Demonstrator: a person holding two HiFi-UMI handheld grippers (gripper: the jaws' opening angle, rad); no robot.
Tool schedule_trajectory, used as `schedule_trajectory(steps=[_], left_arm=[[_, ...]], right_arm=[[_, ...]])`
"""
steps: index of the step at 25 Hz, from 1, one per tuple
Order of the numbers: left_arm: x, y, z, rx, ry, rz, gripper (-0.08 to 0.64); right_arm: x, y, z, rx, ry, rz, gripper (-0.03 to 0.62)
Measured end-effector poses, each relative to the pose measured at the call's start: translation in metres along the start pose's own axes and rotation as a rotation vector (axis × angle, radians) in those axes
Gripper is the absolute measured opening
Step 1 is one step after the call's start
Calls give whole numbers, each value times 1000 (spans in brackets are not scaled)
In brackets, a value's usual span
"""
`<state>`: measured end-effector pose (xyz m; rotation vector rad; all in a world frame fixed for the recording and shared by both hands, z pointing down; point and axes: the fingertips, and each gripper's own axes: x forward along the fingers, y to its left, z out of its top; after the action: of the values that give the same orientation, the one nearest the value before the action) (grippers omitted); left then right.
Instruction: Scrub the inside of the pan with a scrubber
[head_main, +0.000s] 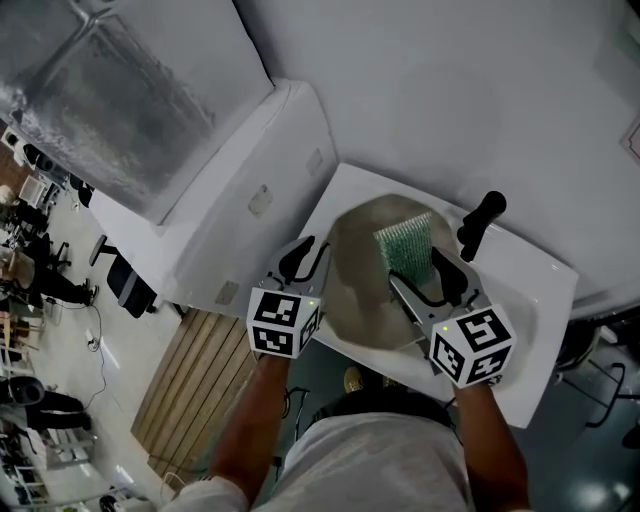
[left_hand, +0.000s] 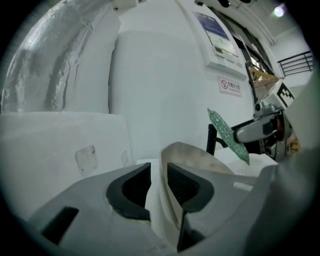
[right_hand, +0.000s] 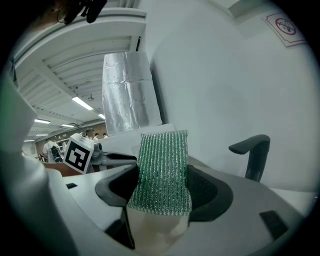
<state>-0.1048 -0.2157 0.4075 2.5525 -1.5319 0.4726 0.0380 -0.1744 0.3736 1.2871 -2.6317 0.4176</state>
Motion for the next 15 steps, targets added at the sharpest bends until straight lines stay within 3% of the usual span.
schedule_trajectory(steps=[9,15], left_arm=[[-37,-23,78,42,-226,-13,100],[-70,-39,135,-10,-412,-38,98]], right_arm=[[-15,5,45,7,-156,43,304],[-41,13,90,-9,-311,83,304]])
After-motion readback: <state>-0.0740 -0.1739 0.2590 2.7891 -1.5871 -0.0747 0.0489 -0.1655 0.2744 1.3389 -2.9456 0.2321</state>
